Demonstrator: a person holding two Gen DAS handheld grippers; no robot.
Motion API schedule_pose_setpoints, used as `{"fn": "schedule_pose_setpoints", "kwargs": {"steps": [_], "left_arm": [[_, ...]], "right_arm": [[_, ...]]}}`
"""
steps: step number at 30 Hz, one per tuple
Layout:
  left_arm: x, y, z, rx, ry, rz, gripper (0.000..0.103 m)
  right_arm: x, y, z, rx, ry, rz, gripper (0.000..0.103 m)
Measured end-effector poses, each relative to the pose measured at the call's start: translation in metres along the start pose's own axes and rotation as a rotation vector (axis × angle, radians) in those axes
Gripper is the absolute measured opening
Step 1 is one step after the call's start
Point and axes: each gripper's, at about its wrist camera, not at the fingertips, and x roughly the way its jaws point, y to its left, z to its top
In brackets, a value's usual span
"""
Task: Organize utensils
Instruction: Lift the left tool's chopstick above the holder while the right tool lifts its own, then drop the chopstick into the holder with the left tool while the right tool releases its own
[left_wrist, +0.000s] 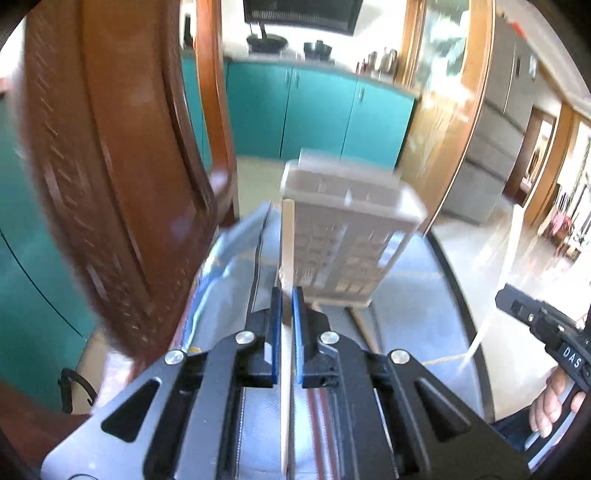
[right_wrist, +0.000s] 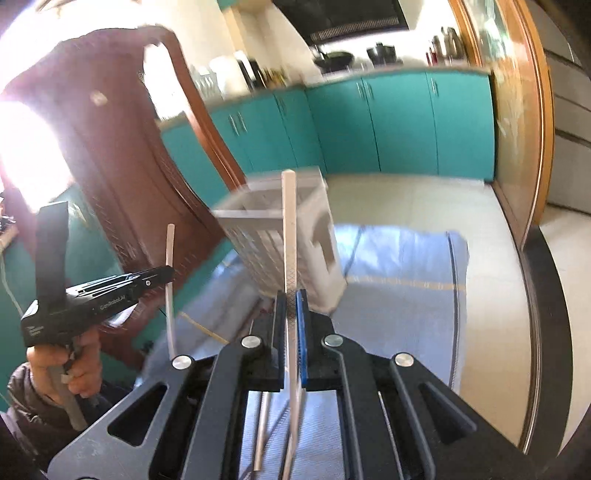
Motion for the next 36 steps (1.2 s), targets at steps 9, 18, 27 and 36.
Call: {"fn": "schedule_pose_setpoints", "kwargs": {"steps": [9, 18, 27, 36], "left_arm": [[-0.087, -0.016, 0.065, -0.001, -0.258, -0.025, 0.007], [-0.099, 0.002, 0.134, -0.183, -0.525, -0.056, 0.006], [0.000, -0.009, 0.127, -0.175, -0.406, 0.022, 0.007], [0.049, -0.010, 0.104, -0.134, -0.276, 0.071, 0.007]], "right_arm": [[-0.027, 0.015, 0.057, 0.030, -0.171, 0.062, 0.006], [-0.023, 0.016, 0.126, 0.134, -0.445, 0.008, 0.006], [0.044, 0.002, 0.099, 0.110, -0.399, -0.077, 0.006], [0.062, 0.006, 0.065, 0.013, -0.281, -0.105, 0.006]]}}
